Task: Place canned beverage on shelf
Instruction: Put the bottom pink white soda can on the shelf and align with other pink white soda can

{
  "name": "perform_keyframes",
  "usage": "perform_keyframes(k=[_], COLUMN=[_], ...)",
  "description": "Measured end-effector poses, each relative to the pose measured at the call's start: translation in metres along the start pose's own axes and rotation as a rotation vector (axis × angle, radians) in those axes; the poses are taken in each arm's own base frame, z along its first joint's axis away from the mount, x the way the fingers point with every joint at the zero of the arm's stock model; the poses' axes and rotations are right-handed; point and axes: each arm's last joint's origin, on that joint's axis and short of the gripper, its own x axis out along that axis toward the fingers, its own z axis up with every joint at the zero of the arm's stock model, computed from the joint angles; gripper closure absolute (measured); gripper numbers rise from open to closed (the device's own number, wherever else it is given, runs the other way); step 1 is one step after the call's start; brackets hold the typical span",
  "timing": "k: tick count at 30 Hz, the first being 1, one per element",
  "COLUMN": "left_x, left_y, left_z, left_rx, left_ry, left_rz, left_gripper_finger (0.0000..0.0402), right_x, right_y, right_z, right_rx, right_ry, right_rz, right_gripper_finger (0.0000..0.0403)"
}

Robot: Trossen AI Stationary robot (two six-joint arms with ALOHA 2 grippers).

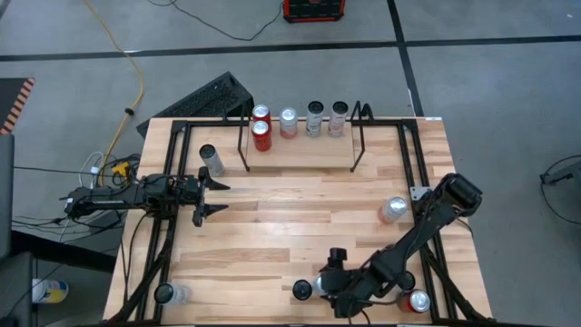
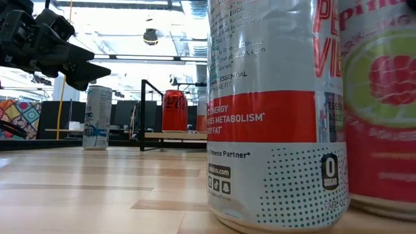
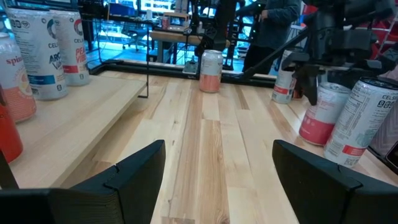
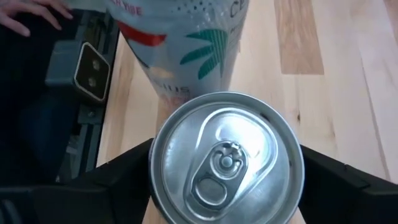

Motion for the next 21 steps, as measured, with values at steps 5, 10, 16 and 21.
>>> perform_keyframes(k=[5, 10, 16, 21], left_x=[0.000, 0.000, 0.000, 0.000], left_y=[0.000, 0.000, 0.000, 0.000], left_z=[0.000, 0.000, 0.000, 0.000], left_rx=[0.000, 0.000, 0.000, 0.000], left_ry=[0.000, 0.000, 0.000, 0.000], left_rz=[0.000, 0.000, 0.000, 0.000], left_gripper_finger=[0.0120, 0.0120, 0.0120, 0.0120], right_x=[-0.019, -0.040, -0.059, -0.058], right_y=[-0.005, -0.016, -0.053, -0.104], right_z=[0.006, 0.015, 0.043, 0.067], right_rx=[0.002, -0.084, -0.224, -0.309], right_ry=[-0.003, -0.034, -0.107, -0.106], right_rz=[0.010, -0.012, -0.086, -0.148], right_gripper_finger=[0.0076, 0.0076, 0.0076, 0.0076])
